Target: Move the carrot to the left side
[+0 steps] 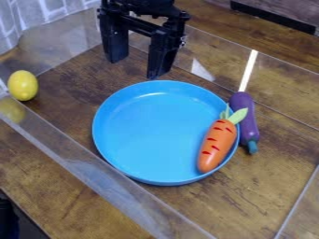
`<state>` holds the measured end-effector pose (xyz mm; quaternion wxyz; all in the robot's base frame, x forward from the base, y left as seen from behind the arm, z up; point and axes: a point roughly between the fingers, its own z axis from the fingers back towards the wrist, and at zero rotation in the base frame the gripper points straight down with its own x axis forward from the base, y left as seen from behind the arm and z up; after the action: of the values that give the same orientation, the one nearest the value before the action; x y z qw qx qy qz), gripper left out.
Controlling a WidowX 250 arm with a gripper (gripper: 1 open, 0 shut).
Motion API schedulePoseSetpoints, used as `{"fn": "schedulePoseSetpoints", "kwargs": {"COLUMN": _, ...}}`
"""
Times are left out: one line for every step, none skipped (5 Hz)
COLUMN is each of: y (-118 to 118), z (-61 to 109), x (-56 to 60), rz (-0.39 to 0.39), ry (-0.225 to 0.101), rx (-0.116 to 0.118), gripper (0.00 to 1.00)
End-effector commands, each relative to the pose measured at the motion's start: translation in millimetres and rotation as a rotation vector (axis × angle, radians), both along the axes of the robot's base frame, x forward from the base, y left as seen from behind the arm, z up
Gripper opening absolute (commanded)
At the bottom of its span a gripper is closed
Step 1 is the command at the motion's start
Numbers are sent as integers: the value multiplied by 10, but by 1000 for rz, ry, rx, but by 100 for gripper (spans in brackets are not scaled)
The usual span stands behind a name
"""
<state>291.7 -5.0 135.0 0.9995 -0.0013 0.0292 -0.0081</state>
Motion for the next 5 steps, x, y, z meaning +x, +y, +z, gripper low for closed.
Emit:
{"fn": "schedulePoseSetpoints", "kwargs": {"y": -19, "z": -60, "x": 2, "rz": -6, "ry": 12, "rx": -2, "gripper": 100}}
{"fn": "schedulePoseSetpoints", "kwargs": {"y": -39, "z": -121, "x": 7, "rz": -12, "ry": 23, "rx": -4, "gripper": 100}}
{"fn": "schedulePoseSetpoints", "kwargs": {"y": -67, "z": -179, "x": 13, "rz": -20, "ry": 33, "rx": -6, "gripper": 100}}
{"fn": "schedulePoseSetpoints", "kwargs": {"y": -97, "z": -236, "x": 20, "rz": -29, "ry": 41, "rx": -7, "gripper": 100}}
{"fn": "schedulePoseSetpoints", "kwargs": {"y": -136, "z": -293, "x": 31, "rz": -41, "ry": 47, "rx": -9, "gripper": 100}}
